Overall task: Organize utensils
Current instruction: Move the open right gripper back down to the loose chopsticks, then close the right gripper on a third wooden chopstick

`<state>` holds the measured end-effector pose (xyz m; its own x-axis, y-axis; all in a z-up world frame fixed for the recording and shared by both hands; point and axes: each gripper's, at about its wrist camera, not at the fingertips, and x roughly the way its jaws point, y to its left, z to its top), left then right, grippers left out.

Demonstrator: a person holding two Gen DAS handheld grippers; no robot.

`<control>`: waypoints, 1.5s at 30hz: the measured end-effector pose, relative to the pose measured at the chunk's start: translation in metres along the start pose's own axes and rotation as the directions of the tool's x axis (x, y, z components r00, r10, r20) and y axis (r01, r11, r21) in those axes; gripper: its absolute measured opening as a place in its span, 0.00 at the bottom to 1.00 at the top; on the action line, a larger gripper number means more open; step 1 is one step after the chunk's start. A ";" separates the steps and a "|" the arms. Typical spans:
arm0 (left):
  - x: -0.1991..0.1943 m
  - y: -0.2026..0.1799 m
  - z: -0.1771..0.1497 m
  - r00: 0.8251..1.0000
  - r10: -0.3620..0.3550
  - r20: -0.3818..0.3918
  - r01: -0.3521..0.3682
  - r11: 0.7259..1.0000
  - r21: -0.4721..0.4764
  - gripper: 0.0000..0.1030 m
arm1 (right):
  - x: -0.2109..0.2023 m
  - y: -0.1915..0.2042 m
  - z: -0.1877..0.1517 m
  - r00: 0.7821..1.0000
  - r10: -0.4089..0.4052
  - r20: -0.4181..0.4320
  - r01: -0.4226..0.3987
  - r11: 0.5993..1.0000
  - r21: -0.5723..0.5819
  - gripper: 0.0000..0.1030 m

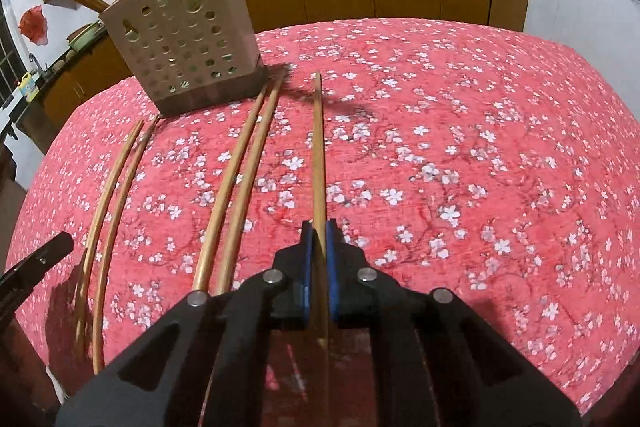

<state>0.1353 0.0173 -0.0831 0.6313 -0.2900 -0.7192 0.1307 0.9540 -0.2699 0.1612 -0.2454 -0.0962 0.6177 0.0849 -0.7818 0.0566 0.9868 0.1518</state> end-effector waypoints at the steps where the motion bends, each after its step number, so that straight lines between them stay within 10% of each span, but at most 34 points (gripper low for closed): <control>1: 0.002 -0.002 -0.001 1.000 0.003 -0.007 -0.003 1.000 0.008 0.08 | 0.000 0.001 -0.001 1.000 -0.005 0.003 0.005 1.000 -0.006 0.08; 17: 0.018 -0.015 -0.001 0.986 0.162 -0.037 -0.155 0.978 0.141 0.08 | -0.002 0.007 -0.005 1.000 -0.022 0.007 0.022 0.998 -0.060 0.09; 24: 0.032 0.028 0.032 0.971 0.239 -0.029 -0.238 0.970 0.047 0.08 | 0.010 -0.005 0.013 0.998 -0.058 0.022 0.059 0.997 -0.042 0.08; 45: 0.031 0.051 0.040 0.982 0.191 0.000 -0.191 0.981 -0.033 0.09 | 0.023 -0.022 0.029 0.995 -0.088 0.041 0.088 0.996 0.001 0.08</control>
<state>0.1920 0.0603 -0.0943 0.6449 -0.1021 -0.7574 -0.0177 0.9888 -0.1483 0.1969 -0.2688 -0.1004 0.6420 -0.0077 -0.7667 0.1116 0.9902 0.0835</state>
